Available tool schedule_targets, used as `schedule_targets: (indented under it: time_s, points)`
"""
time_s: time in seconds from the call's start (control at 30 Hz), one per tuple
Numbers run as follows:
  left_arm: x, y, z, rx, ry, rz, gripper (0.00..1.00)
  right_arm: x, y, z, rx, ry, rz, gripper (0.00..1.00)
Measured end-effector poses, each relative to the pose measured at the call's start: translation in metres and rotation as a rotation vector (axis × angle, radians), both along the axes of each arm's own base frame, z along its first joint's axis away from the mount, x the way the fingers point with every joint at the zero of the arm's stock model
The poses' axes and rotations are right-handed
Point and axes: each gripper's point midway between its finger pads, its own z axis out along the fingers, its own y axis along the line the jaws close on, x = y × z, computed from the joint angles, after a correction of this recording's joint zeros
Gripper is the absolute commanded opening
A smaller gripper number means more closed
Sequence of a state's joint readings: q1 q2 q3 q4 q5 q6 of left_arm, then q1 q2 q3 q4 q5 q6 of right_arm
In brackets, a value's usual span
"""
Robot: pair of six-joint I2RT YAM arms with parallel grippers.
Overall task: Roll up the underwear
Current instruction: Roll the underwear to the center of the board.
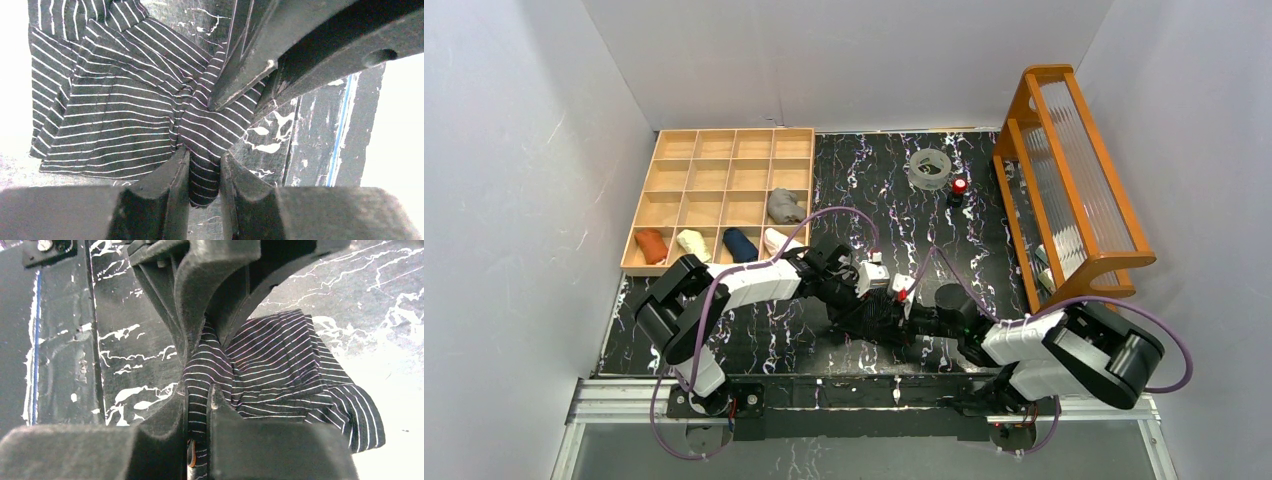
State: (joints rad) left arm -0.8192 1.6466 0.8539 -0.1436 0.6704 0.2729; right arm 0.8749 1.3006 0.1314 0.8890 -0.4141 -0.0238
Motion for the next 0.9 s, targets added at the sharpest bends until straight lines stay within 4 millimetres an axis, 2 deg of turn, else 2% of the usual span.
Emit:
schedule_targets:
  time_s: [0.2, 0.23, 0.27, 0.3, 0.33, 0.43, 0.57, 0.73, 0.9]
  points:
    - [0.008, 0.003, 0.005, -0.008, -0.014, 0.026, 0.5, -0.003, -0.003, -0.003, 0.058, 0.095, -0.062, 0.03]
    - [0.012, 0.004, 0.008, -0.015, -0.023, 0.042, 0.56, -0.003, -0.003, -0.003, 0.066, 0.111, -0.07, 0.03]
    - [0.018, 0.005, 0.012, -0.029, -0.039, 0.063, 0.68, -0.003, -0.003, -0.003, 0.073, 0.13, -0.075, 0.03]
    - [0.023, 0.006, 0.017, -0.046, -0.056, 0.081, 0.76, -0.002, -0.002, -0.004, 0.076, 0.144, -0.078, 0.03]
    - [0.029, 0.007, 0.024, -0.07, -0.082, 0.105, 0.8, -0.002, -0.002, -0.004, 0.083, 0.163, -0.079, 0.03]
    - [0.041, 0.012, 0.047, -0.162, -0.165, 0.178, 0.83, 0.0, -0.001, -0.006, 0.107, 0.227, -0.087, 0.02]
    - [0.037, 0.017, 0.064, -0.262, -0.234, 0.201, 0.84, 0.005, -0.005, -0.009, 0.142, 0.325, -0.103, 0.02]
    - [0.021, 0.022, 0.059, -0.297, -0.249, 0.147, 0.86, 0.012, -0.01, -0.012, 0.176, 0.449, -0.121, 0.07]
    - [0.018, 0.018, 0.058, -0.307, -0.361, 0.054, 0.88, 0.016, -0.014, -0.015, 0.196, 0.544, -0.144, 0.08]
